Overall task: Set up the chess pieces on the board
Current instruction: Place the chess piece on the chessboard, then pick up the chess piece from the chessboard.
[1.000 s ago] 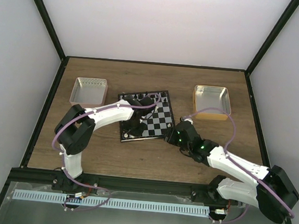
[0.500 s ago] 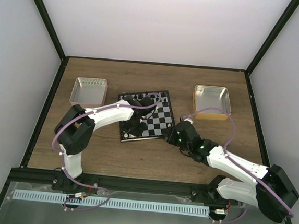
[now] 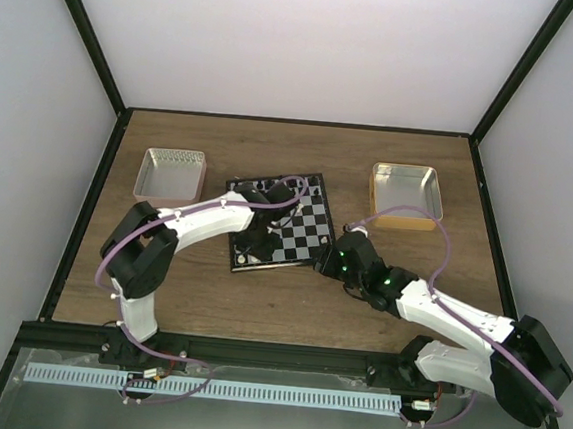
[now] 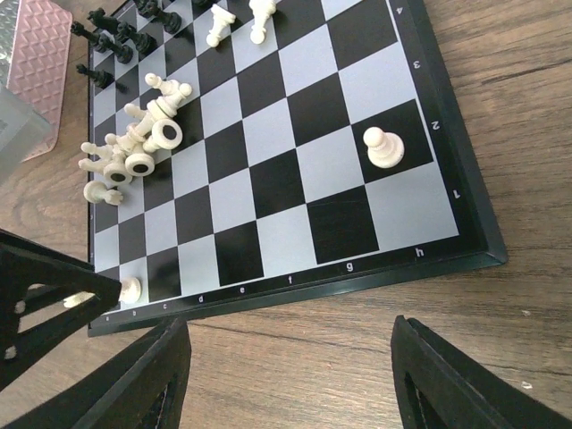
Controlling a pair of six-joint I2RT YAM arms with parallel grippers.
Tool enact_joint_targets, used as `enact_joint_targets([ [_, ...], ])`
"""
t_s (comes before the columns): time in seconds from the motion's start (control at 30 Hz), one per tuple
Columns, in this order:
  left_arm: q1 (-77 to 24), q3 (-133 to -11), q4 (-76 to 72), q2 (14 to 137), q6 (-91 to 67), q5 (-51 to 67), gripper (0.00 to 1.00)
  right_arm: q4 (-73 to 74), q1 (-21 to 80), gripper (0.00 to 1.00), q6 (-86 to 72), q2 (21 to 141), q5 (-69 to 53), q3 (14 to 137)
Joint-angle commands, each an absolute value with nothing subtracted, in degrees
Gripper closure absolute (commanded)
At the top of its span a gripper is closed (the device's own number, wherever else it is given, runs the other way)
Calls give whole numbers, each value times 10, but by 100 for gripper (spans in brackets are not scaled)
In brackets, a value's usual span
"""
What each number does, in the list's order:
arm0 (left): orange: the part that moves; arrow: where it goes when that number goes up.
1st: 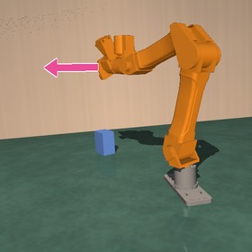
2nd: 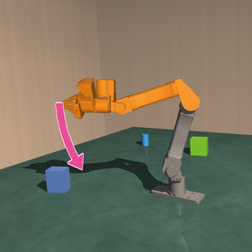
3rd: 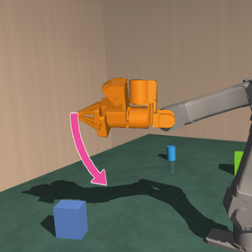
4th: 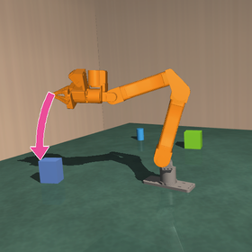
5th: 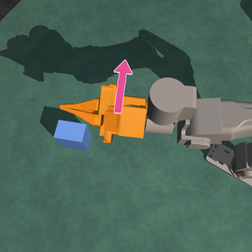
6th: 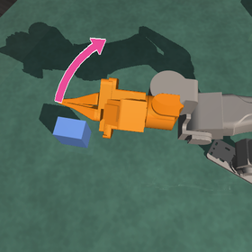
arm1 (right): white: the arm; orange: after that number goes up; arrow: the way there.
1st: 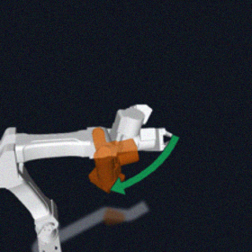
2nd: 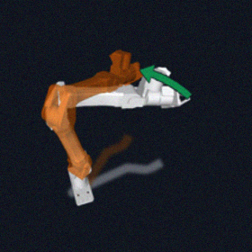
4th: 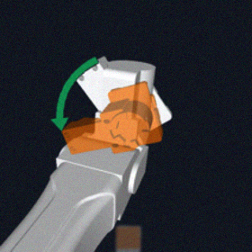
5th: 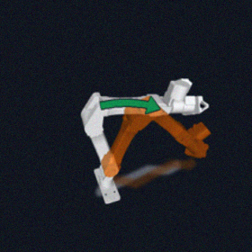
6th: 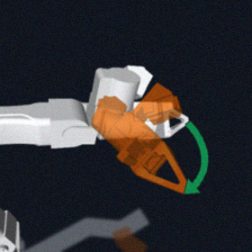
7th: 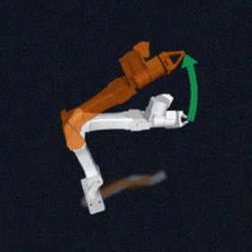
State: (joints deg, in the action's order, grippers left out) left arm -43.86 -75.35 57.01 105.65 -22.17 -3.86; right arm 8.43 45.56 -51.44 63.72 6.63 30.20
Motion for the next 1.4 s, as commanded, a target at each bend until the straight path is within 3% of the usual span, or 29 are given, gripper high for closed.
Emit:
enact_joint_targets([
  [0.0,-433,-770,557,1006,-227,-44,67,71,454,37,-500,631,61,314],
  [0.3,-396,-695,446,909,-265,-89,57,84,454,37,-495,684,50,360],
  [0.47,-370,-653,390,906,-293,-101,57,85,454,37,-500,709,58,375],
  [0.77,-344,-617,302,935,-340,-100,61,87,454,38,-501,733,53,388],
  [0.93,-340,-625,289,960,-322,-90,71,86,454,38,-495,736,52,385],
  [1.37,-336,-644,299,1008,-305,-115,68,79,454,38,-488,743,51,382],
])
